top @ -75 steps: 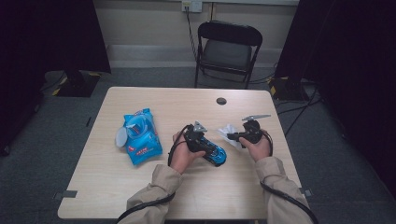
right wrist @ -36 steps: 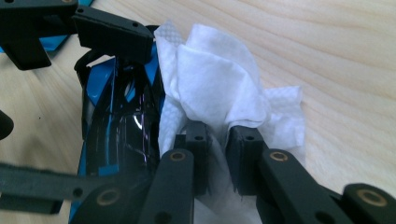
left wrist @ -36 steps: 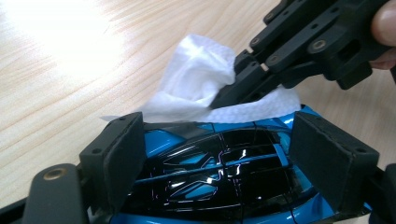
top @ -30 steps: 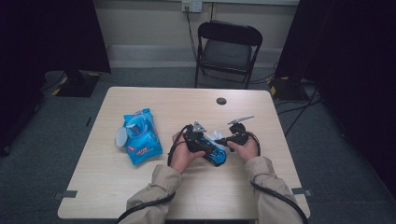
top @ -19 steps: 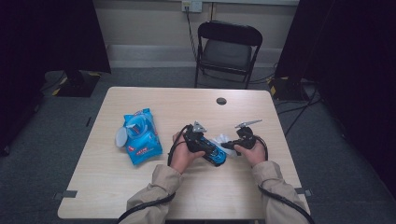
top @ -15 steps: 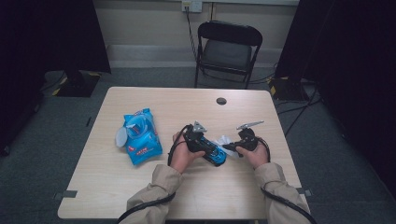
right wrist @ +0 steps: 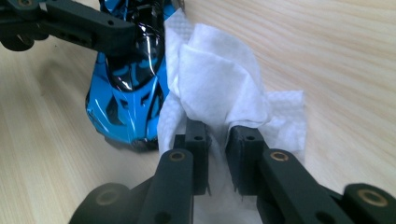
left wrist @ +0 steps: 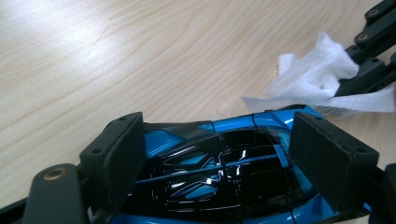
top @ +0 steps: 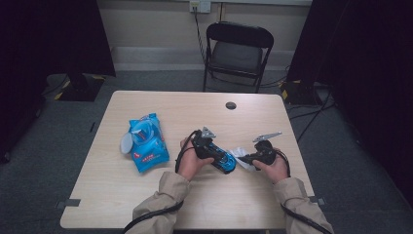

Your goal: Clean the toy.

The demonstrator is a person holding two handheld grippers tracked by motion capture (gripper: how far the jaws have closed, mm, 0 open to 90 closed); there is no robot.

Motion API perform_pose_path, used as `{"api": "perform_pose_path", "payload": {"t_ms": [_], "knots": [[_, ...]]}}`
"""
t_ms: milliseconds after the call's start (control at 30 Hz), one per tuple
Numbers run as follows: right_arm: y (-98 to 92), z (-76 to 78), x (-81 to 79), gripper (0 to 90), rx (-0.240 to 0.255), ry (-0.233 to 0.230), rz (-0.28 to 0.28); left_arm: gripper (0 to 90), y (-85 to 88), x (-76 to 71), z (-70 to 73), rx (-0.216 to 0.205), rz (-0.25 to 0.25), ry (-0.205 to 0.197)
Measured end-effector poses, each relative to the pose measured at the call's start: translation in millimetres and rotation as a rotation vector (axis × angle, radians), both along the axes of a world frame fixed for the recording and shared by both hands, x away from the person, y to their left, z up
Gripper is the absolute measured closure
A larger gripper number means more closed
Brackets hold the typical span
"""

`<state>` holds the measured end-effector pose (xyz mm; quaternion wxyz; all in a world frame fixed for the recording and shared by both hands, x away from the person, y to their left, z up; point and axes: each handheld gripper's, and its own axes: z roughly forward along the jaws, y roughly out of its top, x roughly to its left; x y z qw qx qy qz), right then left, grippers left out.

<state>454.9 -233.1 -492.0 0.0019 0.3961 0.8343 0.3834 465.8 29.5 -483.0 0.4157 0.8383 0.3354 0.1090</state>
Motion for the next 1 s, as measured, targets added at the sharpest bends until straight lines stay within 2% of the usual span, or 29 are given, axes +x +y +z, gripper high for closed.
{"api": "perform_pose_path", "payload": {"t_ms": [167,333,467,633,1000], "knots": [[-10.0,6.4,0.0,79.6,0.006,-0.029,-0.050,18.4,-0.1,-0.2,-0.1,-0.001,0.002,0.000],[-8.6,16.0,10.0,79.8,0.018,-0.068,-0.095,18.4,-0.4,-0.5,-0.2,-0.002,0.006,-0.001],[1.4,20.8,21.8,79.8,0.029,-0.086,-0.117,18.3,-1.5,-1.4,-0.6,-0.002,0.009,-0.007],[20.4,23.8,35.2,79.8,0.016,-0.100,-0.107,18.3,-1.7,-0.8,-0.2,0.002,0.000,-0.004],[49.2,18.3,58.4,79.5,0.002,-0.088,-0.103,18.3,-2.5,-1.3,-0.5,0.001,-0.006,-0.007]]}}
